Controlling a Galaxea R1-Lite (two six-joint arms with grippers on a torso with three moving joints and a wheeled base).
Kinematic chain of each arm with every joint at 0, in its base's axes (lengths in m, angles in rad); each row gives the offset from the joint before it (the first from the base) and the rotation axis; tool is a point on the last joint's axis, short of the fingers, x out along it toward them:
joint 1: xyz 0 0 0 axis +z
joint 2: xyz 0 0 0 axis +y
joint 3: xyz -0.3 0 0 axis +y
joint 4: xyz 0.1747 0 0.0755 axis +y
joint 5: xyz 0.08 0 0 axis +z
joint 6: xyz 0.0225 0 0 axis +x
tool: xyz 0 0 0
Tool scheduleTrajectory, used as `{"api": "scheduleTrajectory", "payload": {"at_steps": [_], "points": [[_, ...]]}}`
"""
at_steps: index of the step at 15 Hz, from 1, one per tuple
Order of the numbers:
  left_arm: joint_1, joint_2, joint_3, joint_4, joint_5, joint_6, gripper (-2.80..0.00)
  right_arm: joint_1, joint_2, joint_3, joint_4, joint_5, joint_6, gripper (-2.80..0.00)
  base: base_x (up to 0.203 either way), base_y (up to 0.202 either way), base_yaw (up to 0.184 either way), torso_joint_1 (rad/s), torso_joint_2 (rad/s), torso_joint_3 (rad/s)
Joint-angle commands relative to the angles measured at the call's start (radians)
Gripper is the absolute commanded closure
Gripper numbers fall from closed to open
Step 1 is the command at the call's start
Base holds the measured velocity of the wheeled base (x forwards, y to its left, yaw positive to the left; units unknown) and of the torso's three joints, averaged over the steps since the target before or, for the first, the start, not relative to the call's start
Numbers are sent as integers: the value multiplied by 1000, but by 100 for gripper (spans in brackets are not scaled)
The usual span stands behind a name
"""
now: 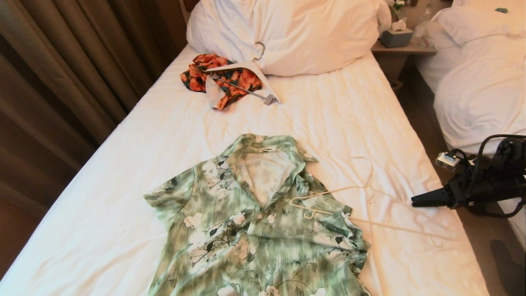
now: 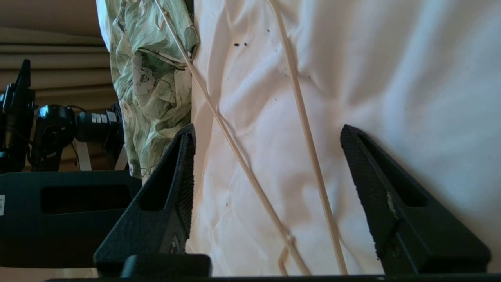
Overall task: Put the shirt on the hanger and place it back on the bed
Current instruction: Lift the shirt and hanger
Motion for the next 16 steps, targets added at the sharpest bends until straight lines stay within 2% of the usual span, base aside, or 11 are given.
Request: {"api": "scheduleTrajectory", "payload": {"at_steps": [1,9,16], "points": [[0,1,0,0,0,0,-280,21,28,-10,-6,8,-2,-280,0,0,0,0,0,0],[0,1,0,0,0,0,-280,88,16,-4,-19,7,45,-280,0,0,0,0,0,0],[0,1,0,0,0,0,-280,183,33,-3,-69,1,102,-280,0,0,0,0,0,0]]}}
